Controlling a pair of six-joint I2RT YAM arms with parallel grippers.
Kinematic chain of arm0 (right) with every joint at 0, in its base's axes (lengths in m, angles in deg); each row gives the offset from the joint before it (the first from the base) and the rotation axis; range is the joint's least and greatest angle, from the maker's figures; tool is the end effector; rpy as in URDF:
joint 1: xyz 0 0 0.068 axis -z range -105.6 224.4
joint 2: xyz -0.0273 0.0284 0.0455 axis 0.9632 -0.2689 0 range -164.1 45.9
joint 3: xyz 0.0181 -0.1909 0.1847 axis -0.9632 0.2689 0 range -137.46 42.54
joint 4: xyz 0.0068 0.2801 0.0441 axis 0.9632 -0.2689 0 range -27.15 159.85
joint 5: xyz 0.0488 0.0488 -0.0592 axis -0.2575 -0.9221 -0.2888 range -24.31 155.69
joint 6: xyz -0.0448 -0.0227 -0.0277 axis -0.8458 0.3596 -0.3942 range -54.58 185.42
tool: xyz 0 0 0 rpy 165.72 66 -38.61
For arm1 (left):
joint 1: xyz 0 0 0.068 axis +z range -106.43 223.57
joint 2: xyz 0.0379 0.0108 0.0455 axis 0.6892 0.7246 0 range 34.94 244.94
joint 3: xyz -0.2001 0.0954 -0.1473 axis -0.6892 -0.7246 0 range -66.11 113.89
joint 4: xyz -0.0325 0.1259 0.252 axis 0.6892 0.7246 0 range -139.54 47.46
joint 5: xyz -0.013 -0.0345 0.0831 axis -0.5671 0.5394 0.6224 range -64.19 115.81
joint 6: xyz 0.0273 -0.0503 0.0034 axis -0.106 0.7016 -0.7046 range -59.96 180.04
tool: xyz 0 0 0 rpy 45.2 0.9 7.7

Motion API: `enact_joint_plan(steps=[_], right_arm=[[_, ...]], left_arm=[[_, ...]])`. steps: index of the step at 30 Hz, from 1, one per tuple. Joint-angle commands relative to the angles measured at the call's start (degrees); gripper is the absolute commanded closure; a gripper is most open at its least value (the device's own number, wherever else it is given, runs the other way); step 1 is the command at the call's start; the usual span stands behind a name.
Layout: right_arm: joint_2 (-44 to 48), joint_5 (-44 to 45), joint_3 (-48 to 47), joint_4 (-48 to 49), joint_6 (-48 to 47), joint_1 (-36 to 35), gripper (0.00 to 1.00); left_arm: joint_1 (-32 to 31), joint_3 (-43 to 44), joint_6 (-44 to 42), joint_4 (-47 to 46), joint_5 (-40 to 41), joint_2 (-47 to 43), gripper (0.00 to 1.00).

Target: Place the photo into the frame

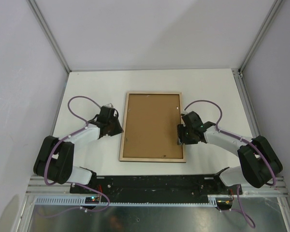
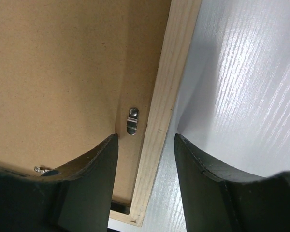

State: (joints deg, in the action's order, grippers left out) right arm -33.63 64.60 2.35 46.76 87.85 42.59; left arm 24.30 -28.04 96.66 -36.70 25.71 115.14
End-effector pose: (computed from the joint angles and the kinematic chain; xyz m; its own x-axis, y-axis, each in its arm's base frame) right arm 0.2307 0.1441 0.1409 -0.9003 -0.1094 -0.4213 -0.2064 0.9594 0.1920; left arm 0.2655 -0.0928 0.1374 -0.8178 -0.3461 -0.4598 -0.1956 0.9185 -0.3436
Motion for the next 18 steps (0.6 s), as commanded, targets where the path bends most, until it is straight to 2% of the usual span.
enact_joint_plan(steps=[1, 18], right_arm=[[-0.04, 2.91, 0.68, 2.18, 0.44, -0.35, 0.46], [-1.31, 8.02, 1.12, 4.98, 2.63, -2.47, 0.52]], left_arm=[[-0.25, -0.53, 0.56, -0.14, 1.92, 0.21, 0.7], [-0.24, 0.66, 0.11, -0.11, 0.89, 0.92, 0.71]])
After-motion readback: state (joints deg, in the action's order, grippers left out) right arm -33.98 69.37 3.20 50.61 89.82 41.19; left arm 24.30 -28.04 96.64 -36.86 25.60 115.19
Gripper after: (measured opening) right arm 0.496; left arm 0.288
